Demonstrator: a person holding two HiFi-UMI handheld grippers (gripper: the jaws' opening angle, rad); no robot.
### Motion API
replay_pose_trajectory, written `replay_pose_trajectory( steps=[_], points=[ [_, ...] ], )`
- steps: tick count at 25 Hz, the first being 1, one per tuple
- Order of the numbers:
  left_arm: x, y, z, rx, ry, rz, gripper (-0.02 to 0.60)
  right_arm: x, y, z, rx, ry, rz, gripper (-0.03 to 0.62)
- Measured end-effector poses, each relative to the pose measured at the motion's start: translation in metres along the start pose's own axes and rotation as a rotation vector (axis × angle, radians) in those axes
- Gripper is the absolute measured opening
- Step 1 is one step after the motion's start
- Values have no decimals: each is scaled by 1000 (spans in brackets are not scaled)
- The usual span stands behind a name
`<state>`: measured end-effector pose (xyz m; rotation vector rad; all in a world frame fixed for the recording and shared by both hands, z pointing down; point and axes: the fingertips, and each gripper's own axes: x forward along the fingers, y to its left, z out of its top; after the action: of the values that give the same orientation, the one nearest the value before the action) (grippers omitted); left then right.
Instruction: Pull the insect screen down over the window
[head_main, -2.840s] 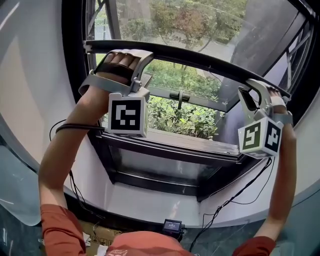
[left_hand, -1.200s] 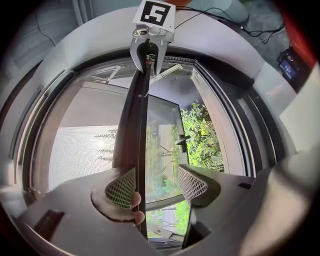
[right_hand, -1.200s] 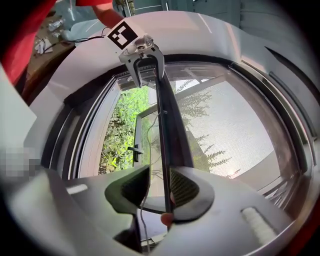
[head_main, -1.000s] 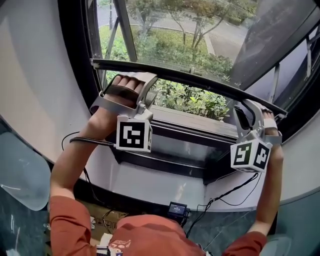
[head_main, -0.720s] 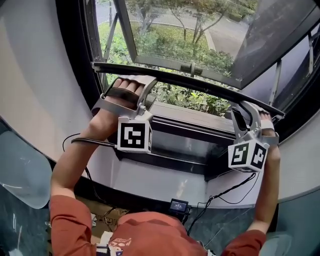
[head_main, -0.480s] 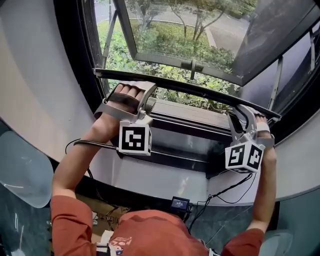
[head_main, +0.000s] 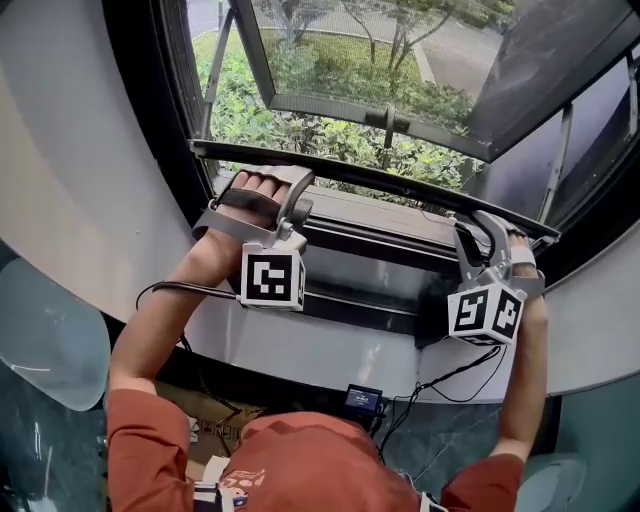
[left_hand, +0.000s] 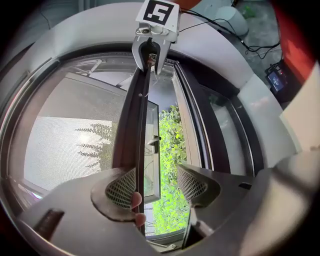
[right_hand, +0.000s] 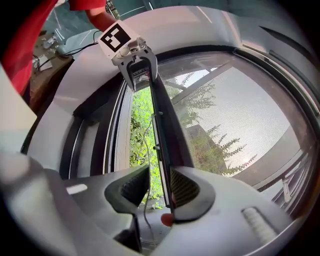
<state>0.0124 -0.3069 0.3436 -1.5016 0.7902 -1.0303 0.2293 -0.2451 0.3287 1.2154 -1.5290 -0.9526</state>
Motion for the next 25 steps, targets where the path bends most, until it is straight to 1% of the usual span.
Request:
replay_pose_trajectory(
  steps=[3,7,9,12,15,18,21,25],
  points=[
    [-1,-5,0,2,4,-17,265,0,4,-1,11,7,14,132],
    [2,-33,-1,-4,5,-104,265,5,26,-7,14,19,49,132],
    [3,-44,-1,-11,4,-128,265,8,35,-10,20,22,64,133],
    [5,-54,-2,-12,2,-141,265,9,44,-12,30,21,75,133],
    [5,-55,-2,-13,2,-136,265,9,45,-13,42,15,68,133],
    [4,-57,-1,-13,6,-146,265,8,48,-13,55,16,81,133],
    [5,-73,-1,-22,1,-184,262,10,63,-17,55,27,110,133],
    [9,-90,-2,-34,-6,-195,262,14,80,-21,69,33,131,133]
  ],
)
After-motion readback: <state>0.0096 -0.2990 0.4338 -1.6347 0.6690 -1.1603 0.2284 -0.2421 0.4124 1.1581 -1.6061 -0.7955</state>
